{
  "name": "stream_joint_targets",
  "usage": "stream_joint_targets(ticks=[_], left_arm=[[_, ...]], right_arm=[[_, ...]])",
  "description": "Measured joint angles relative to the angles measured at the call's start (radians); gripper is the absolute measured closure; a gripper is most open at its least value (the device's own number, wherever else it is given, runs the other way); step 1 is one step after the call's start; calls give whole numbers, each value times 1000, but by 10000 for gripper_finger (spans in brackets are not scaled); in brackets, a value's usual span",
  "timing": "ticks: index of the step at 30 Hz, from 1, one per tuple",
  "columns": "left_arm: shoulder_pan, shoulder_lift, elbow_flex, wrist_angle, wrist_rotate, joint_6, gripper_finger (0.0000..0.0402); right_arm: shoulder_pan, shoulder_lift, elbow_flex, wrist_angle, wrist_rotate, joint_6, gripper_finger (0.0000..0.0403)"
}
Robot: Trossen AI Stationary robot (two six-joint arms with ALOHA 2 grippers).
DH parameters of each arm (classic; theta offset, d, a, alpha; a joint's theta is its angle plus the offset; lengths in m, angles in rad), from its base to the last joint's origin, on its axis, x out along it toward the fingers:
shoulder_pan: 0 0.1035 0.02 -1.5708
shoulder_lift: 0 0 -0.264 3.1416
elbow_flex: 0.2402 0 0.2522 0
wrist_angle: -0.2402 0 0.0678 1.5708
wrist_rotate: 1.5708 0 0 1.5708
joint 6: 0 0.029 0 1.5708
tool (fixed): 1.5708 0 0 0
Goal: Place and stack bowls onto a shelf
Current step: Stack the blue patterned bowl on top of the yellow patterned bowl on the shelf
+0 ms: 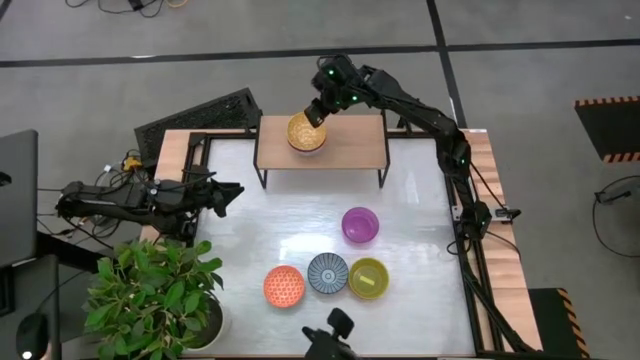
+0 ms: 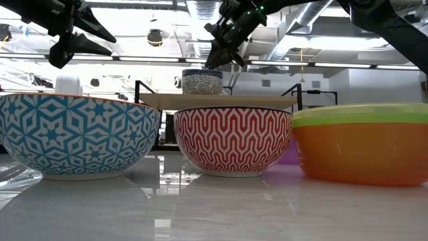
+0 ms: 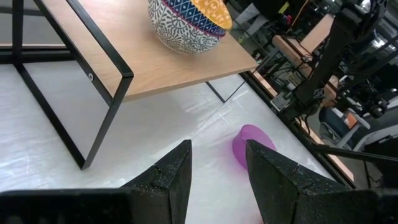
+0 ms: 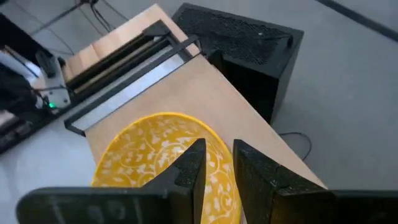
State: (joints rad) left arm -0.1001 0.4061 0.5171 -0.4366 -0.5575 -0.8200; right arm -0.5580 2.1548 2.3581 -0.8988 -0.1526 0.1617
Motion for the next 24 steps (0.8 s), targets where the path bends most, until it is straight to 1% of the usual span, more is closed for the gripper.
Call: stream_joint_targets(ticks=[6,8,18,24], left_arm=[[0,0,0,-6,-2,0,266],[0,0,0,-16,-5,0,266],[1,0,0,-25,-12,-2,266],[1,0,0,-26,-19,-3,266]], right_arm=[[26,1,-4,80,0,-66,295],[33,6,-4,88,16,-79,296],[33,10,-7,143,35,-84,296],[41,10,-69,209,52,-85,296]])
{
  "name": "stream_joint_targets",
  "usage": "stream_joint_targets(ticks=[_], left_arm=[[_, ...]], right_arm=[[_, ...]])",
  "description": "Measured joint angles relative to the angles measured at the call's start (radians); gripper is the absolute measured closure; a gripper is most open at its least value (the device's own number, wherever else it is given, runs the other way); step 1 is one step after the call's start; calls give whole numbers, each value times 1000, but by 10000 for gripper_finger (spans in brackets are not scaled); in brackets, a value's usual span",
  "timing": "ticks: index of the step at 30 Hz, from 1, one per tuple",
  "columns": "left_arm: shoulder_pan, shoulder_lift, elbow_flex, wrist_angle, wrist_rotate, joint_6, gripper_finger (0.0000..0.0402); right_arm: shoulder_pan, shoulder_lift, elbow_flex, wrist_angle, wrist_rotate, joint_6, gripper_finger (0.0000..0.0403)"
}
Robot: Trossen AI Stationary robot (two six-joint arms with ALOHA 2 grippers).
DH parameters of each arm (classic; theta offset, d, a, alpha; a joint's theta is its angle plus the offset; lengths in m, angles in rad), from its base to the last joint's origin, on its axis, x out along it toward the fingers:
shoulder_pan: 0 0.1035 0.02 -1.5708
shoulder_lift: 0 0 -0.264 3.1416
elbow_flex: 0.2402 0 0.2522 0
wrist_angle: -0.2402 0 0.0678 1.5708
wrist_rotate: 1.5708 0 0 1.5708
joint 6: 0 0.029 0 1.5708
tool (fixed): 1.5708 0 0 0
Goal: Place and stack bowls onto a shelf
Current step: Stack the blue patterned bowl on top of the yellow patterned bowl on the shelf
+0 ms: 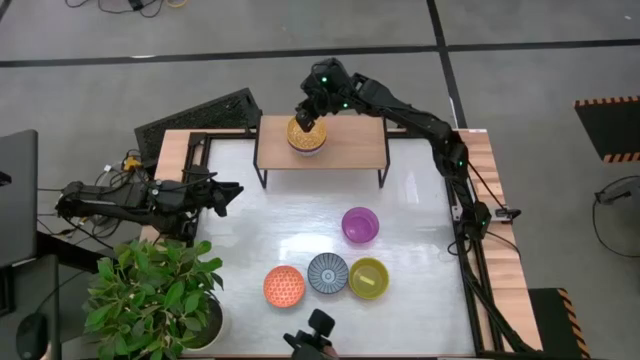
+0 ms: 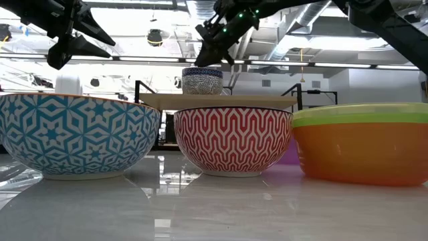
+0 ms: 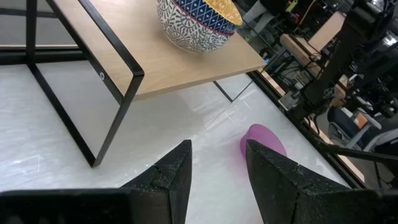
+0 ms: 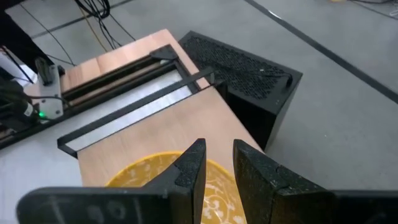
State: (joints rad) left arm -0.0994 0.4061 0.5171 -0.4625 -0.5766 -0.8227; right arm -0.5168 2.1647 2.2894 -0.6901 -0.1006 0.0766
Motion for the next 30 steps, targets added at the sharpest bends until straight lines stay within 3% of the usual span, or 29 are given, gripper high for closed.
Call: stream_joint_targets(ticks=[30], left_arm=[[0,0,0,0,4,-5,266]], right_arm=[[5,0,-37,40,4,-10,296]])
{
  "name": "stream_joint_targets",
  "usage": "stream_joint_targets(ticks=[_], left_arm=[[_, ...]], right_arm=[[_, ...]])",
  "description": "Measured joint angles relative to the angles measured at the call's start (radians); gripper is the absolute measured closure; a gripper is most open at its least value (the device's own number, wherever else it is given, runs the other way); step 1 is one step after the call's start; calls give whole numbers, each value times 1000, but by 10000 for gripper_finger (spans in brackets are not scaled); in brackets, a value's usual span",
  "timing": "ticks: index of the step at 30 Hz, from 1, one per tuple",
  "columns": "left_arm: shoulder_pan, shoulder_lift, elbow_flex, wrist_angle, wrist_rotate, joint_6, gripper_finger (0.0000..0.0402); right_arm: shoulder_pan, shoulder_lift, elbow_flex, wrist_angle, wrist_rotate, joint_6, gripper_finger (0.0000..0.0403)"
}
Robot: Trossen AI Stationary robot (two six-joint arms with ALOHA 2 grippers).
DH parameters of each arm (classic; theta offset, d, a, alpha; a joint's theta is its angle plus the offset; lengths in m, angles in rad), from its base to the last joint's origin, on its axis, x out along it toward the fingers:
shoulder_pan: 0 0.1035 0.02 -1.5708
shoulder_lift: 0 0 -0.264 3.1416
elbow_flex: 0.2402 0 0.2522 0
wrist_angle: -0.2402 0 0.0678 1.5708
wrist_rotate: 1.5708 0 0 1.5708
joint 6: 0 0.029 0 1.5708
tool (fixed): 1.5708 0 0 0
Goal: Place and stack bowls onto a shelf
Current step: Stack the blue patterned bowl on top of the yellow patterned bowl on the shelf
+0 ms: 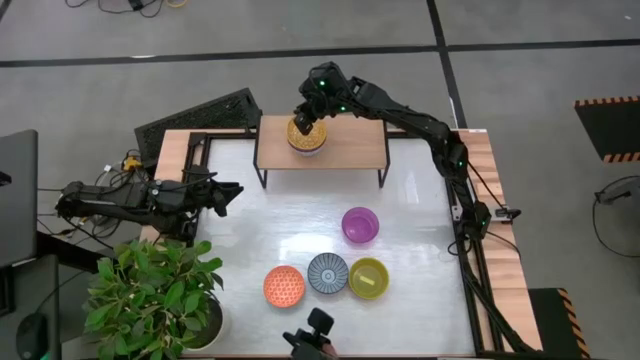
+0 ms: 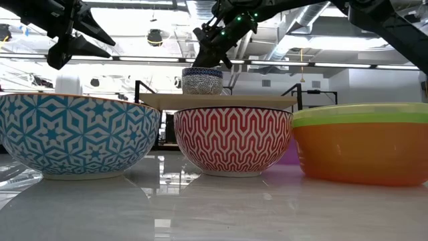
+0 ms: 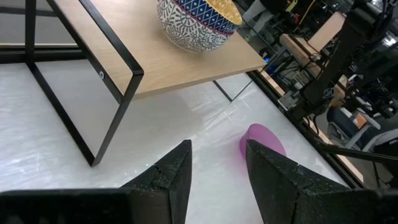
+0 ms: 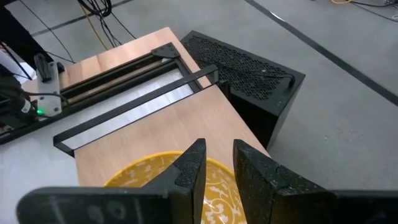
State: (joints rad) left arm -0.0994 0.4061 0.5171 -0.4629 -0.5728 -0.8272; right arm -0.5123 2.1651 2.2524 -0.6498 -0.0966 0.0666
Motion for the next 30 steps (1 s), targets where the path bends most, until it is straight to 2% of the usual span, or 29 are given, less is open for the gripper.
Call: stream_joint_targets(ticks=[15,19,22,30], left_arm=[[0,0,0,0,-5,11,266],[0,0,0,0,-3,11,266],[0,0,0,0,18,11,266],[0,0,0,1,45,31,266]], right_arm=[[-1,0,2,10,20,4,296],[-1,-8,51,-14,19,7,296],[-1,-16,107,-65,19,12,296],[26,-125,89,-234,11,23,296]])
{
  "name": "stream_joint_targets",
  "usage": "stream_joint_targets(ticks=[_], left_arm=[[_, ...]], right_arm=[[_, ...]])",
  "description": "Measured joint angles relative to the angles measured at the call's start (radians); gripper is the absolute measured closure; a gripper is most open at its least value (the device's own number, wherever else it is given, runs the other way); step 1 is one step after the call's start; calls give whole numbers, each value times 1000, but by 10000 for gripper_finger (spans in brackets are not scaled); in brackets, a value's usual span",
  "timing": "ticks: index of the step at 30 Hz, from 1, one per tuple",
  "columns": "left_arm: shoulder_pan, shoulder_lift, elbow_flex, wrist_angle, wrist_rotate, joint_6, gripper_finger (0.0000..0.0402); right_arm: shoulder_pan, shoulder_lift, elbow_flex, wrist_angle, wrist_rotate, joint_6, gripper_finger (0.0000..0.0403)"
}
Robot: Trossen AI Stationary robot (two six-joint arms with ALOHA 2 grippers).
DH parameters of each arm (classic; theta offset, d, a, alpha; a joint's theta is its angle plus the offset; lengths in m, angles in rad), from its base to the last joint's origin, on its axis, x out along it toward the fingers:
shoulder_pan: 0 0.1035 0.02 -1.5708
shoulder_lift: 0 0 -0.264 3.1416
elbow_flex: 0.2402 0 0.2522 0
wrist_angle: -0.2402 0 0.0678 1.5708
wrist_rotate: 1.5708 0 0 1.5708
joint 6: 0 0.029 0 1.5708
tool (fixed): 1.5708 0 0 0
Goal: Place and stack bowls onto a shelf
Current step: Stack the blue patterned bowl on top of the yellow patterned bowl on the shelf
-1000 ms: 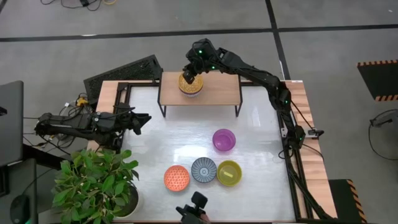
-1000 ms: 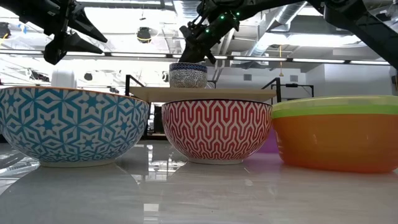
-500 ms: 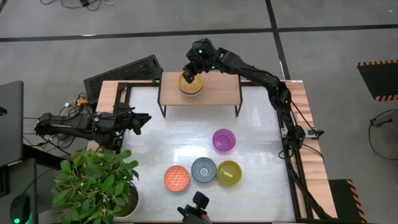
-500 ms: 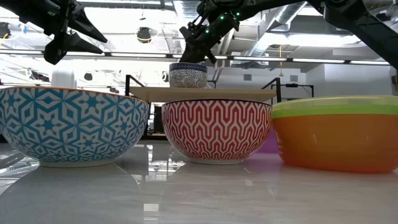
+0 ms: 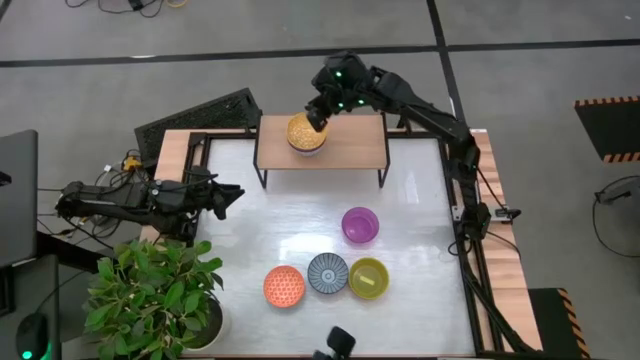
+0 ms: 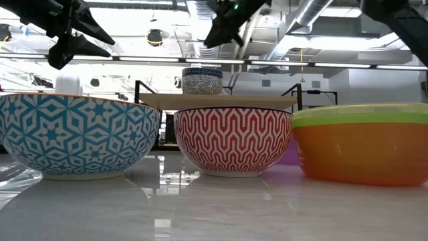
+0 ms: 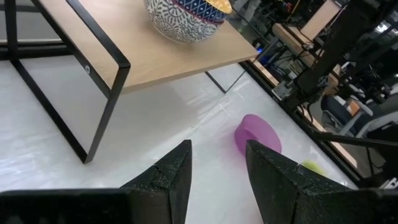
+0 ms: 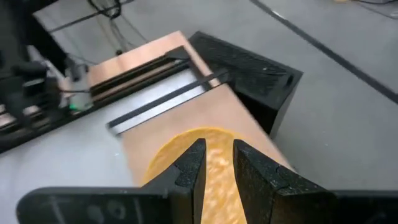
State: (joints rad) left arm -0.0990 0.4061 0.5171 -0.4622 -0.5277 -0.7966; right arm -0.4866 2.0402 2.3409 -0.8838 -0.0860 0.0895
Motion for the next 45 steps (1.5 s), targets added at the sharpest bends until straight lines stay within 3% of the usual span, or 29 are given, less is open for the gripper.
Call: stream_joint_targets(ticks=[3,12,20,23,29,31,36,45], left_arm=[[0,0,0,3,0,14,266],[0,0,0,13,4,9,255],[0,0,0,82,107,51,209],[0,0,0,98,111,83,197],[0,0,0,96,127,61,194],[0,0,0,95,143,58,194],[0,0,0,93,168,96,194],[0,0,0,49,235,157,194]], right_arm=[[20,-44,0,-70,-19,18,296],[131,-188,0,-258,-202,75,296],[284,-265,-1,-496,-204,139,296],[375,-264,-1,-529,-156,204,296],[594,-207,-30,-635,150,282,296],[643,-180,-63,-635,207,329,296],[686,-105,-157,-632,202,364,276],[670,53,-273,-464,123,268,170]])
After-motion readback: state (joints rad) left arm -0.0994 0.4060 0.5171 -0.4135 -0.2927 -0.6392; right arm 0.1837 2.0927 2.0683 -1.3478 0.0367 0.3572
